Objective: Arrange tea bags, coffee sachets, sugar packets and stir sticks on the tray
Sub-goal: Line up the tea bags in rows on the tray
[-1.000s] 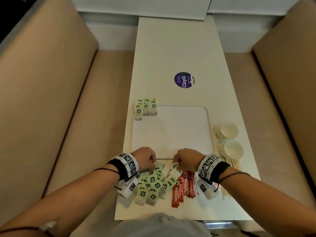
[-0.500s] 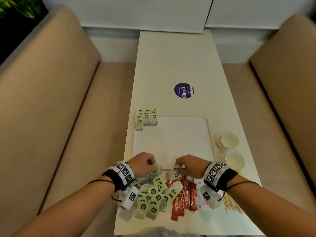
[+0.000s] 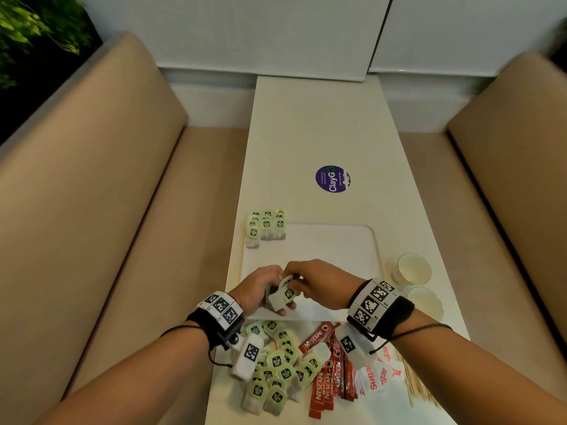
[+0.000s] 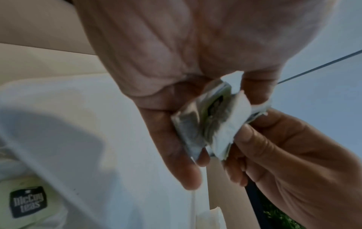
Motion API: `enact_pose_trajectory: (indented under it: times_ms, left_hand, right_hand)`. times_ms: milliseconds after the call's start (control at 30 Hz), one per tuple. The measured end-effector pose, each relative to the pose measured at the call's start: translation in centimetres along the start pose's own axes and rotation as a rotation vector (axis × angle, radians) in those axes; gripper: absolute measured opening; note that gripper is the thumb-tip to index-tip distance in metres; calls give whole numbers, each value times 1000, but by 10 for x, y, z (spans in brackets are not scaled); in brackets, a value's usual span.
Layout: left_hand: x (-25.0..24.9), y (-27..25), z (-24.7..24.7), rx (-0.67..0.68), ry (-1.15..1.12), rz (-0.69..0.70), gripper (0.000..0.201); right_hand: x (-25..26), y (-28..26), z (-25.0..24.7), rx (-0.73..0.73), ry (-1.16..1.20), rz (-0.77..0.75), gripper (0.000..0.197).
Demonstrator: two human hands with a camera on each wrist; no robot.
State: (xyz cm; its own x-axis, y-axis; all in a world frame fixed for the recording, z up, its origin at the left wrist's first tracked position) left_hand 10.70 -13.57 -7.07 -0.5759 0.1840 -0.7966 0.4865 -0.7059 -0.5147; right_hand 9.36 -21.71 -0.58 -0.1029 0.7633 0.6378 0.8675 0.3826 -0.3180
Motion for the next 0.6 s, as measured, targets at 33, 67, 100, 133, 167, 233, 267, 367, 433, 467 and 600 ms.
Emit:
enact_pose_trajectory:
  times_ms: [33, 67, 100, 133, 167, 233, 267, 367, 433, 467, 600]
  left_hand:
    - [-2, -3, 4, 25, -33, -7, 33]
    - [-4, -4, 7, 45, -63, -12, 37]
    - [-6, -7, 9, 57, -62, -15, 41]
    - [-8, -10, 10, 68, -56, -11, 46]
    - [-10, -11, 10, 72, -28, 2, 51]
    - [-15, -14, 11, 71, 70, 23, 54]
    - [-16, -15, 11, 65, 121, 26, 50]
    - [-14, -15, 11, 62, 232, 16, 40]
    - [-13, -15, 10, 62, 277, 19, 35]
    - [-13, -15, 9, 61, 293, 21, 35]
    - [-8, -16, 3, 55, 349, 1, 33]
  right_hand:
    - [2, 2, -3, -9, -6, -1, 15]
    - [3, 4, -5, -18, -5, 1, 13]
    - [3, 5, -7, -27, 0, 4, 12]
    - [3, 6, -8, -34, 5, 6, 10]
    - [4, 7, -8, -41, 2, 5, 9]
    - [6, 8, -9, -52, -8, 0, 11]
    - [7, 8, -10, -56, -10, -3, 12]
    - [10, 9, -12, -67, -18, -5, 17]
    - [10, 9, -13, -78, -16, -3, 20]
    - [9, 9, -15, -84, -7, 5, 21]
    - [5, 7, -21, -117, 97, 42, 20]
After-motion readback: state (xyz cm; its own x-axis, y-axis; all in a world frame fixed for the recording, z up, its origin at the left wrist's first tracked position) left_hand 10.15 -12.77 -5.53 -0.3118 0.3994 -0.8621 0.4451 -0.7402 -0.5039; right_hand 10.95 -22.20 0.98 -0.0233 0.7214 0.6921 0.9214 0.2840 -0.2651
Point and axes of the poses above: each hand's wrist, its own y-axis towards the middle knuckle, its own z-axis out of the palm, x = y × z, the point moved 10 cm from there along y, towards the middle knuckle, and after that the axes turned 1 degree about x, right-handed, at the moved point
